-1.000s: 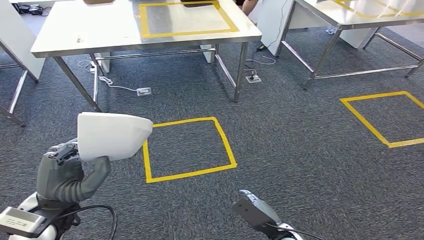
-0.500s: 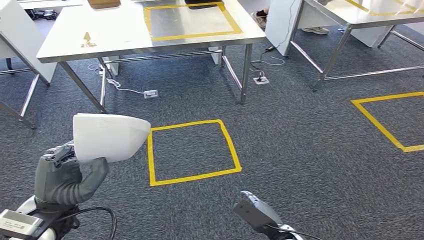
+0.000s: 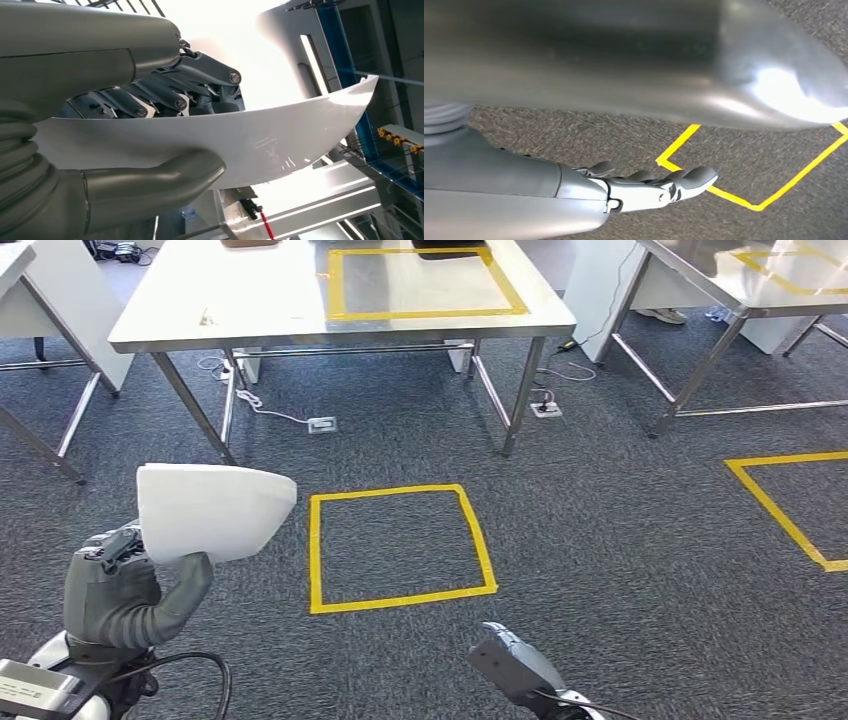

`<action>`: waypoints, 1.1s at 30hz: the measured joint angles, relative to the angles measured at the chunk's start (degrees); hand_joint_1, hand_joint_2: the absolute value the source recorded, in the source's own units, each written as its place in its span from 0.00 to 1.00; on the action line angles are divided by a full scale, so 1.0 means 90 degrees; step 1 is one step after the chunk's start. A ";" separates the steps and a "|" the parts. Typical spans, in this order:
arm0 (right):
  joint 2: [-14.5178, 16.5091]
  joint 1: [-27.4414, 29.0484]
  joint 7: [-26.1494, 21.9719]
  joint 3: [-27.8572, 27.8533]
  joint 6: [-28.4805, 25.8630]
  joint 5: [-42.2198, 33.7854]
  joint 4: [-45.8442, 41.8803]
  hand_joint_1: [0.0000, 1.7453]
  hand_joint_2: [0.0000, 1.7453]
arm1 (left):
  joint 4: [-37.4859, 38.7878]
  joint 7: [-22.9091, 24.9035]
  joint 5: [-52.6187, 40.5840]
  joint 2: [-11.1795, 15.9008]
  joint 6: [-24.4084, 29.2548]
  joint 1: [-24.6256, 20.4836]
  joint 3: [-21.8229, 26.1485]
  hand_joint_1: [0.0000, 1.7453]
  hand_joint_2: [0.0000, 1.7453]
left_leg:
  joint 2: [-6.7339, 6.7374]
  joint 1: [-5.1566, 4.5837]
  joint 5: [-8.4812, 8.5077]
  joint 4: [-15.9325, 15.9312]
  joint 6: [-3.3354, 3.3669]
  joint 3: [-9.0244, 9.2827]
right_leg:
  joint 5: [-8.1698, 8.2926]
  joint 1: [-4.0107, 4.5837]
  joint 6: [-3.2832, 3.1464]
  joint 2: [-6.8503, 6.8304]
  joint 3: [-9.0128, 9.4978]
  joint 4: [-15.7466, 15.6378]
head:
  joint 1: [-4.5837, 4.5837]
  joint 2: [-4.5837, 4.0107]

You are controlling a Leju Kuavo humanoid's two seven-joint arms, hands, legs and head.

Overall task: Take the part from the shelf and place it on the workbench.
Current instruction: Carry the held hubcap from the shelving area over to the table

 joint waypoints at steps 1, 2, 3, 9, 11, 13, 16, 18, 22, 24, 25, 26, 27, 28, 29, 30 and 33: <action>-0.0001 0.0007 0.0002 -0.0001 0.0000 -0.0010 0.0000 0.00 0.00 | 0.0003 0.0000 0.0000 -0.0004 0.0000 0.0001 0.0004 1.00 1.00 | -0.0021 0.0000 -0.0024 0.0003 -0.0006 0.0026 | 0.0114 -0.0001 -0.0003 0.0002 -0.0095 0.0038 | 0.0001 0.0001; -0.0002 0.0010 0.0003 -0.0004 0.0000 -0.0014 0.0000 0.00 0.00 | 0.0005 0.0000 0.0000 -0.0009 0.0000 0.0000 0.0006 1.00 1.00 | -0.0040 0.0000 -0.0053 0.0006 -0.0016 0.0064 | 0.0348 -0.0003 -0.0013 0.0002 -0.0057 -0.0180 | 0.0001 0.0000; -0.0005 0.0011 0.0003 -0.0006 0.0000 -0.0014 0.0000 0.00 0.00 | 0.0007 0.0000 0.0000 -0.0016 0.0000 0.0000 0.0008 1.00 1.00 | -0.0054 0.0001 -0.0088 0.0008 -0.0033 0.0114 | 0.0657 -0.0004 -0.0028 0.0003 0.0097 -0.0608 | 0.0001 0.0000; -0.0017 0.0014 0.0004 -0.0012 0.0001 -0.0016 0.0002 0.00 0.00 | 0.0002 0.0000 -0.0001 -0.0030 0.0000 -0.0004 0.0019 1.00 1.00 | -0.0091 -0.0021 -0.0227 0.0003 -0.0235 0.0217 | 0.1048 0.0029 -0.0214 0.0025 0.0573 -0.1739 | -0.0002 -0.0001; -0.0020 0.0009 0.0001 -0.0013 0.0005 -0.0018 0.0001 0.00 0.00 | -0.0006 0.0000 -0.0001 -0.0030 0.0000 -0.0007 0.0023 1.00 1.00 | -0.0068 -0.0014 -0.0362 0.0226 -0.0316 0.0147 | 0.1036 0.0005 -0.0297 0.0020 0.0642 -0.1784 | -0.0010 -0.0001; -0.0019 0.0007 -0.0004 -0.0013 0.0018 -0.0029 0.0000 0.00 0.00 | 0.0001 0.0000 -0.0001 -0.0030 0.0000 -0.0005 0.0025 1.00 1.00 | -0.0045 -0.0001 -0.0692 0.0937 -0.0381 -0.0203 | 0.1000 -0.0005 -0.0356 0.0008 0.0710 -0.1806 | -0.0019 -0.0001; -0.0020 0.0013 -0.0015 -0.0015 0.0024 -0.0064 0.0000 0.00 0.00 | 0.0039 0.0000 0.0000 -0.0025 0.0000 0.0011 0.0031 1.00 1.00 | -0.0032 0.0011 -0.0867 0.1822 -0.0425 -0.0778 | 0.0928 -0.0001 -0.0372 0.0002 0.0782 -0.1805 | -0.0019 -0.0001; -0.0019 0.0016 -0.0022 -0.0014 0.0019 -0.0080 0.0000 0.00 0.00 | 0.0050 0.0000 0.0000 -0.0021 0.0000 0.0016 0.0035 1.00 1.00 | -0.0018 0.0012 -0.0401 0.1309 -0.0411 -0.0622 | 0.0863 -0.0003 -0.0349 0.0009 0.0873 -0.1804 | -0.0019 -0.0001; -0.0022 0.0033 -0.0037 -0.0016 -0.0007 -0.0099 0.0000 0.00 0.00 | 0.0039 0.0000 0.0000 -0.0019 0.0010 0.0039 0.0049 1.00 1.00 | 0.0026 -0.0015 0.0094 0.0060 -0.0265 -0.0109 | 0.0754 0.0033 -0.0219 0.0014 0.0967 -0.1782 | -0.0010 0.0000; -0.0022 0.0070 -0.0042 -0.0015 -0.0011 -0.0108 0.0000 0.00 0.00 | 0.0026 0.0000 0.0000 -0.0016 0.0032 0.0072 0.0073 1.00 1.00 | 0.0003 -0.0015 0.0052 0.0023 -0.0155 -0.0087 | 0.0763 0.0042 -0.0141 0.0008 0.0980 -0.1759 | 0.0002 0.0000; -0.0024 0.0093 -0.0046 -0.0015 -0.0011 -0.0109 -0.0001 0.00 0.00 | 0.0016 0.0000 0.0000 -0.0016 0.0049 0.0090 0.0086 1.00 1.00 | -0.0008 -0.0007 0.0040 0.0007 -0.0109 -0.0056 | 0.0742 0.0037 -0.0108 0.0009 0.0976 -0.1695 | 0.0001 0.0000; -0.0025 0.0108 -0.0047 -0.0013 -0.0010 -0.0112 -0.0004 0.00 0.00 | 0.0004 0.0000 0.0000 -0.0016 0.0066 0.0103 0.0096 1.00 1.00 | -0.0015 0.0002 0.0027 -0.0002 -0.0069 -0.0017 | 0.0664 0.0030 -0.0082 0.0012 0.0915 -0.1551 | 0.0005 -0.0001; -0.0028 0.0121 -0.0046 -0.0011 -0.0010 -0.0117 -0.0006 0.00 0.00 | -0.0007 0.0000 0.0000 -0.0018 0.0081 0.0119 0.0106 1.00 1.00 | -0.0019 0.0009 0.0014 -0.0009 -0.0037 0.0021 | 0.0523 0.0020 -0.0055 0.0015 0.0772 -0.1277 | 0.0010 -0.0001; -0.0032 0.0138 -0.0042 -0.0010 -0.0010 -0.0122 -0.0009 0.00 0.00 | -0.0016 0.0000 0.0000 -0.0019 0.0098 0.0141 0.0115 1.00 1.00 | -0.0018 0.0007 -0.0009 -0.0011 -0.0012 0.0042 | 0.0342 0.0012 -0.0030 0.0019 0.0555 -0.0886 | 0.0015 -0.0001; -0.0036 0.0164 -0.0034 -0.0008 -0.0010 -0.0127 -0.0010 0.00 0.00 | -0.0019 0.0000 0.0000 -0.0020 0.0111 0.0169 0.0123 1.00 1.00 | -0.0020 0.0004 -0.0032 -0.0009 0.0005 0.0058 | 0.0163 0.0007 -0.0010 0.0020 0.0291 -0.0456 | 0.0020 -0.0002; -0.0042 0.0198 -0.0025 -0.0006 -0.0010 -0.0132 -0.0010 0.00 0.00 | -0.0019 0.0000 0.0000 -0.0021 0.0123 0.0204 0.0128 1.00 1.00 | -0.0024 0.0000 -0.0057 -0.0008 0.0010 0.0078 | 0.0051 0.0003 0.0006 0.0020 0.0053 -0.0105 | 0.0021 -0.0001; -0.0058 0.0281 -0.0014 0.0005 -0.0012 -0.0143 -0.0015 0.00 0.00 | -0.0033 0.0000 0.0000 -0.0021 0.0144 0.0297 0.0138 1.00 1.00 | -0.0048 -0.0001 -0.0156 -0.0006 -0.0020 0.0206 | 0.0459 -0.0003 -0.0002 0.0019 -0.0026 -0.0346 | 0.0022 -0.0001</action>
